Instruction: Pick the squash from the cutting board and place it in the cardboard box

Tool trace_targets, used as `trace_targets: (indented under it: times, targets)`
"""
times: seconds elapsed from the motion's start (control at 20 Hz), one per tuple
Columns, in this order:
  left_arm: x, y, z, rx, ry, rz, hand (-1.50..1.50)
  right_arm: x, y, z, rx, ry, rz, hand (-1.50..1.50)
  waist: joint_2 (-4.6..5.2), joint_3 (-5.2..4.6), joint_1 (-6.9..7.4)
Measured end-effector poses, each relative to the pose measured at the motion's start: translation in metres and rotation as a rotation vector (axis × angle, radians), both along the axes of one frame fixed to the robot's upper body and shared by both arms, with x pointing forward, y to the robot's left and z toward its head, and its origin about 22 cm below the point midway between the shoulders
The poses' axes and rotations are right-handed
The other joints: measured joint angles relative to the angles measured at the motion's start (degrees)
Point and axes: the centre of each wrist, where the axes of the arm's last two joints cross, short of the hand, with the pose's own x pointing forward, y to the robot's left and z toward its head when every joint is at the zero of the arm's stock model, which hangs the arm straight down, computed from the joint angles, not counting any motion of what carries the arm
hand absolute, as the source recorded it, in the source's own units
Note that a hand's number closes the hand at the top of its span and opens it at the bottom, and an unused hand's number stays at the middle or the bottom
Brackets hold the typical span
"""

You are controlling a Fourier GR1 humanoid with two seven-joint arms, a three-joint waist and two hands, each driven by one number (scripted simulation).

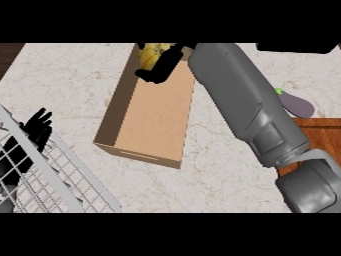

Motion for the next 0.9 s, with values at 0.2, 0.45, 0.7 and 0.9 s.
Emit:
trace_targets:
  times: [0.2, 0.45, 0.7, 0.9]
  targets:
    - [0.007, -0.006, 0.002, -0.002, -0.009, -0.019, 0.00, -0.002, 0.010, -0.004, -0.018, 0.014, -0.032, 1.50, 0.33, -0.12, 1.32]
    - [0.017, -0.013, 0.006, -0.012, -0.007, -0.061, 0.00, -0.002, 0.012, -0.017, -0.061, 0.027, -0.119, -1.50, 0.77, -0.18, 3.16]
    - [0.024, -0.021, 0.006, -0.007, -0.021, -0.076, 0.00, -0.002, 0.004, -0.037, -0.085, 0.148, -0.178, -1.50, 1.14, -0.13, 4.49]
    - [0.029, -0.026, 0.008, -0.002, -0.029, -0.095, 0.00, -0.002, 0.002, -0.044, -0.065, 0.184, -0.185, -1.50, 1.46, -0.17, 5.53]
